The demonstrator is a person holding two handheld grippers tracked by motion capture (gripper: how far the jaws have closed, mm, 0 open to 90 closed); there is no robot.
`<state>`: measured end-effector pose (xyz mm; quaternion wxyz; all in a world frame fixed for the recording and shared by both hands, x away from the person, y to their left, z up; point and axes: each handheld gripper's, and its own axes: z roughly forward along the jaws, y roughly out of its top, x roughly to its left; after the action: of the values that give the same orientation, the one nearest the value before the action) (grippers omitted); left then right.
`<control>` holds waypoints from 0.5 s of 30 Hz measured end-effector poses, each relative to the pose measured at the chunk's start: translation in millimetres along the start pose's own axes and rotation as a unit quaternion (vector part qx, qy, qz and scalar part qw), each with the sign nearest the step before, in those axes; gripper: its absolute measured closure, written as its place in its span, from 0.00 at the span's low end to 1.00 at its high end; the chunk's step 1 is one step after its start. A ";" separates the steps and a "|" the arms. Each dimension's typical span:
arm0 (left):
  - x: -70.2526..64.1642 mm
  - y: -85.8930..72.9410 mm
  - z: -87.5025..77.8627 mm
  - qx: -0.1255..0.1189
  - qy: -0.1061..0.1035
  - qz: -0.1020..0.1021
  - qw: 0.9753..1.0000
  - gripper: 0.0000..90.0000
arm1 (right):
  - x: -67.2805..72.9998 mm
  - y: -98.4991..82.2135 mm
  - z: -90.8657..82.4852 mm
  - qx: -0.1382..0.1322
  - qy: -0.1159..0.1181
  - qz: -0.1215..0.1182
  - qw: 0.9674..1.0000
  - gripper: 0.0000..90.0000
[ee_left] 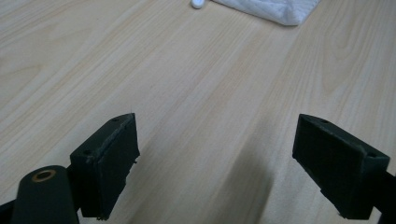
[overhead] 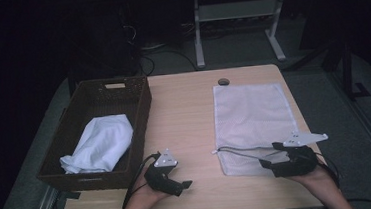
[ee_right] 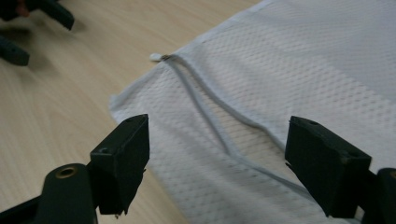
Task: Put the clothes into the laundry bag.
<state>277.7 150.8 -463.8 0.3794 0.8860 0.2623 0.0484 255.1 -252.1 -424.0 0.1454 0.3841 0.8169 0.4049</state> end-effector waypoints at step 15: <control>-5.4 12.2 -4.5 0.002 -0.012 0.011 1.000 0.16 | 16.4 -13.7 24.5 0.017 0.029 -0.035 0.999 0.23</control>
<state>277.0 143.9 -451.5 0.3803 0.8899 0.2484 0.0412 250.7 -231.5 -448.8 0.1291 0.3460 0.8404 0.3967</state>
